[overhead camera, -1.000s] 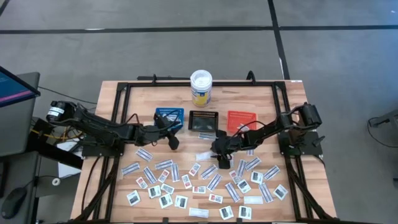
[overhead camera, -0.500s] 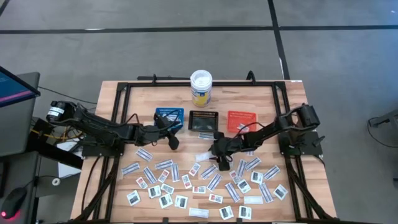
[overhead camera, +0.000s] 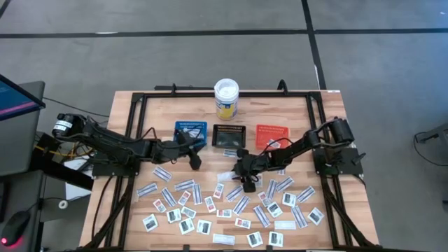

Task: Pick & Place First Aid Supplies
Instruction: Put the blue bandage into the blue bin

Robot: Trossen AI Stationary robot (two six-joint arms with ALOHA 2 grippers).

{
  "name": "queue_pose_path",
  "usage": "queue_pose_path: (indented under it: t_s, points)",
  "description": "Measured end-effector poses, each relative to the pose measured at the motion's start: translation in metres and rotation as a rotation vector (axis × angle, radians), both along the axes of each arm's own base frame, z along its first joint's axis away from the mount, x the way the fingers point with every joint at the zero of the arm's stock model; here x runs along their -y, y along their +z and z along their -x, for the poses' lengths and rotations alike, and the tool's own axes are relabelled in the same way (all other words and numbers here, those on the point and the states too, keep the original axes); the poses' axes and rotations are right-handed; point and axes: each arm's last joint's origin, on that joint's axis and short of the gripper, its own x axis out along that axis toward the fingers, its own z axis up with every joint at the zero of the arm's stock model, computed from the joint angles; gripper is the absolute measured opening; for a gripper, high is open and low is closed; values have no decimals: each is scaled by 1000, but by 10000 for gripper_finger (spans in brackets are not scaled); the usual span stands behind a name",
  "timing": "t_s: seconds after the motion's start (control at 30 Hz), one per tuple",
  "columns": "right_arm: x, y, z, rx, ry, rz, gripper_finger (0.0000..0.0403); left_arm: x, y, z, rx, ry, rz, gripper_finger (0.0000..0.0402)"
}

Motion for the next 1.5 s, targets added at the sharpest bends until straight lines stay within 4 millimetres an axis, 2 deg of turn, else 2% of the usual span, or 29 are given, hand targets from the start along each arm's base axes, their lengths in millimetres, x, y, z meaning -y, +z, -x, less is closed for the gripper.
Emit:
queue_pose_path:
  t_s: [0.13,0.27,0.43,0.53,0.67,0.87,1.2,1.5]
  points:
    - [0,7,2,7,2,-3,103,10,-4,-6,2,-245,120,92]
    - [0,7,2,12,2,-3,75,31,-22,-21,-8,-366,177,92]
    - [0,8,1,24,2,-5,67,55,-64,-46,-19,-427,173,96]
    - [0,9,0,34,0,-5,66,59,-83,-60,-42,-406,166,101]
    - [1,9,0,38,-2,-4,66,59,-98,-76,-82,-378,158,113]
    - [1,9,0,41,-2,-5,66,57,-97,-82,-76,-370,160,133]
    - [1,8,1,17,-2,-3,66,55,-66,-77,2,-380,116,134]
    - [0,9,0,27,17,11,65,52,-81,-76,-99,-343,127,134]
